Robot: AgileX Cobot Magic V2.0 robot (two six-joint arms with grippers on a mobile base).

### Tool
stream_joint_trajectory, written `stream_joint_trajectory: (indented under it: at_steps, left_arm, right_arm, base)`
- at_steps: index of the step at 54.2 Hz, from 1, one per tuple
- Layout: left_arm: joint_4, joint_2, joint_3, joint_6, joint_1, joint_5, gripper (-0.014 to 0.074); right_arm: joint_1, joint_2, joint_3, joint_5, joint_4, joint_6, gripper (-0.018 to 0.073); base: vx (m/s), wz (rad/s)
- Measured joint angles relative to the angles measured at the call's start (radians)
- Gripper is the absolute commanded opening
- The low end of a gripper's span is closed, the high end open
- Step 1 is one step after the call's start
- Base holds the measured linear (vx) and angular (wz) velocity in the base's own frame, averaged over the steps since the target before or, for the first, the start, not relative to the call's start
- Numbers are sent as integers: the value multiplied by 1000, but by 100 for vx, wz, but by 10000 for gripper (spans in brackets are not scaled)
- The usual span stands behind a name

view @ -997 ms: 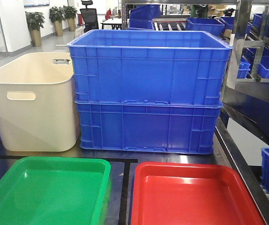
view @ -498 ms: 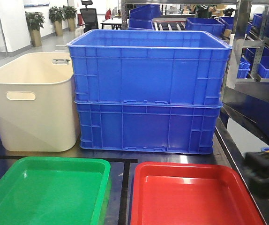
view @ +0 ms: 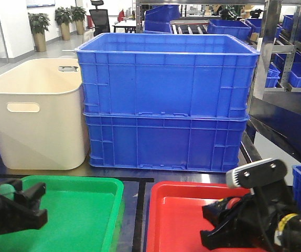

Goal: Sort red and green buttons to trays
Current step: 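Lower left gripper over green tray and right gripper over red tray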

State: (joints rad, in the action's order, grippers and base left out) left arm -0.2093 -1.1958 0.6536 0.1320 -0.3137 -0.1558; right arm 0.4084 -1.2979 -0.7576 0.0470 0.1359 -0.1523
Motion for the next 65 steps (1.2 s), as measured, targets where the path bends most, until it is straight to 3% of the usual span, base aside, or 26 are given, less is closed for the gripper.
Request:
stream_joint_trajectory:
  at_steps: [7,15,28,38,52,65]
  left_arm:
    - [-1,-92,0,0,0,0,63]
    - [-1,-148,0,0,0,0,192]
    - [-1,-166,2,0,0,21,507]
    - [-1,-167,2,0,0,23,648]
    - [-1,-133,2,0,0,29,647]
    - [-1,78,2,0,0,-7,576]
  right_arm:
    - [0,-60,0,0,0,0,50]
    - [0,-91,0,0,0,0,140]
    - [0,-104,0,0,0,0,415]
    - [0,-104,0,-1,-1,0,587]
    - [0,-77,-1,1,-1,0,589]
    - [0,93,-1,5,-1,0,564]
  base:
    - [0,0]
    - [0,0]
    - [0,0]
    - [0,0]
    - [0,0]
    - [0,0]
